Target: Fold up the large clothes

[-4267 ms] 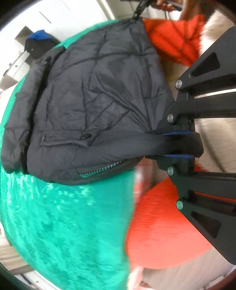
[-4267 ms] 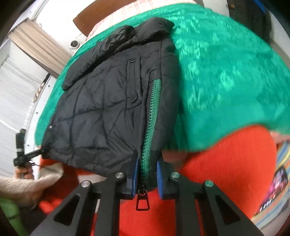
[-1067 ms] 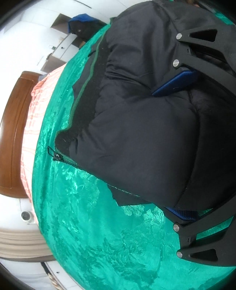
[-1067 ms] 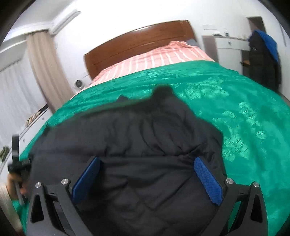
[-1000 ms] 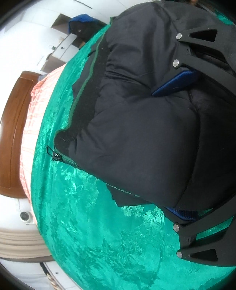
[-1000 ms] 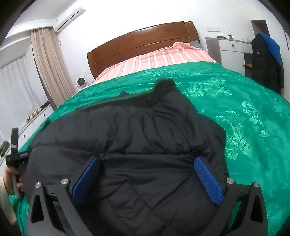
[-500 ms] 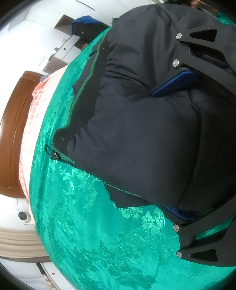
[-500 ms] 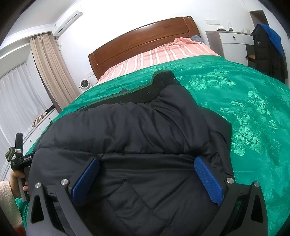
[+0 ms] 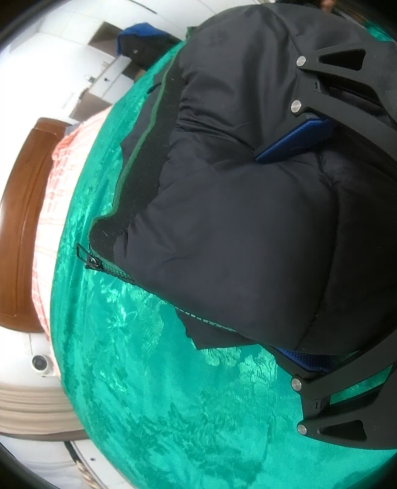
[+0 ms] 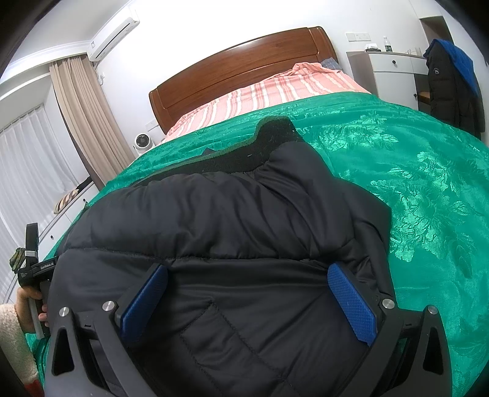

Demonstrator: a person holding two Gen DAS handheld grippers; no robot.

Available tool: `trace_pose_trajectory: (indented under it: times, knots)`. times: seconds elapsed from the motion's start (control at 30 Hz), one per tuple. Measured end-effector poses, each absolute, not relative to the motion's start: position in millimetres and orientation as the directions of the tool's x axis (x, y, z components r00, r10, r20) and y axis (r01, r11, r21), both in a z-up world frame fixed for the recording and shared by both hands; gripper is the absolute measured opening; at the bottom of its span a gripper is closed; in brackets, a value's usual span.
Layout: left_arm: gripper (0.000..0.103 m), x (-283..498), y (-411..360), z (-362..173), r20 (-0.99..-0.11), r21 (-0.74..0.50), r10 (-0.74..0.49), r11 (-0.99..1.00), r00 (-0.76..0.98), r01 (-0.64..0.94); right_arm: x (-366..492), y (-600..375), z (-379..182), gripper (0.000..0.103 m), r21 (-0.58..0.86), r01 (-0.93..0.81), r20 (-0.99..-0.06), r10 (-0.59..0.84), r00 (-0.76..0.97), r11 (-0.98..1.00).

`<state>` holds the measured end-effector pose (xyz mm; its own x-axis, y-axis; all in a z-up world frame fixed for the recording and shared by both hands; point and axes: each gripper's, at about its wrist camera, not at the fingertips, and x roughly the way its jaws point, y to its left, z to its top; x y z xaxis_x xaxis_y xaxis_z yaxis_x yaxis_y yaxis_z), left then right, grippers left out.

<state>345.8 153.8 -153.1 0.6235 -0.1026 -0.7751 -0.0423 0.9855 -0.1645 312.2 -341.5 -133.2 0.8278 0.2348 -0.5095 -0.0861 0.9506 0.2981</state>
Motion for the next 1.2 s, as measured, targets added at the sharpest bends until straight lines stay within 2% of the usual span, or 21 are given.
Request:
trace_pose_trajectory:
  times: [0.1, 0.17, 0.3, 0.4, 0.53, 0.63, 0.77, 0.87, 1.03, 1.2]
  knots:
    - [0.101, 344, 144, -129, -0.814, -0.077, -0.042, 0.996, 0.579, -0.037, 314, -342, -134, 0.103, 0.305, -0.083, -0.512, 0.237, 0.826, 0.949]
    - [0.101, 328, 134, -101, -0.776, -0.064, -0.055, 0.998, 0.628, 0.009, 314, -342, -135, 0.103, 0.306, -0.082, -0.512, 0.237, 0.826, 0.949]
    - [0.102, 307, 92, -47, -0.704, -0.089, -0.16, 0.987, 0.692, 0.137, 313, -342, -137, 0.103, 0.309, -0.079, -0.512, 0.236, 0.826, 0.948]
    - [0.102, 317, 51, -41, -0.708, -0.056, -0.189, 0.976, 0.68, 0.213, 314, -342, -137, 0.103, 0.307, -0.074, -0.514, 0.23, 0.826, 0.949]
    - [0.102, 317, 24, -41, -0.693, 0.061, -0.125, 0.971, 0.71, 0.231, 313, -342, -137, 0.103, 0.306, -0.072, -0.516, 0.229, 0.826, 0.949]
    - [0.102, 313, 44, -52, -0.733, 0.088, -0.041, 0.984, 0.679, 0.154, 312, -341, -137, 0.103, 0.307, -0.072, -0.516, 0.23, 0.825, 0.949]
    - [0.1, 299, 115, -80, -0.796, 0.108, 0.093, 0.994, 0.599, -0.011, 312, -343, -137, 0.103, 0.314, -0.074, -0.511, 0.234, 0.827, 0.947]
    - [0.095, 272, 157, -71, -0.796, 0.046, 0.095, 0.994, 0.597, -0.098, 311, -343, -137, 0.103, 0.317, -0.075, -0.509, 0.237, 0.827, 0.945]
    - [0.099, 237, 124, -25, -0.695, 0.044, 0.036, 0.999, 0.718, -0.008, 311, -344, -137, 0.103, 0.316, -0.075, -0.51, 0.236, 0.827, 0.946]
    - [0.1, 259, 39, -2, -0.666, -0.033, -0.197, 0.971, 0.72, 0.236, 311, -344, -137, 0.103, 0.316, -0.075, -0.51, 0.236, 0.827, 0.946]
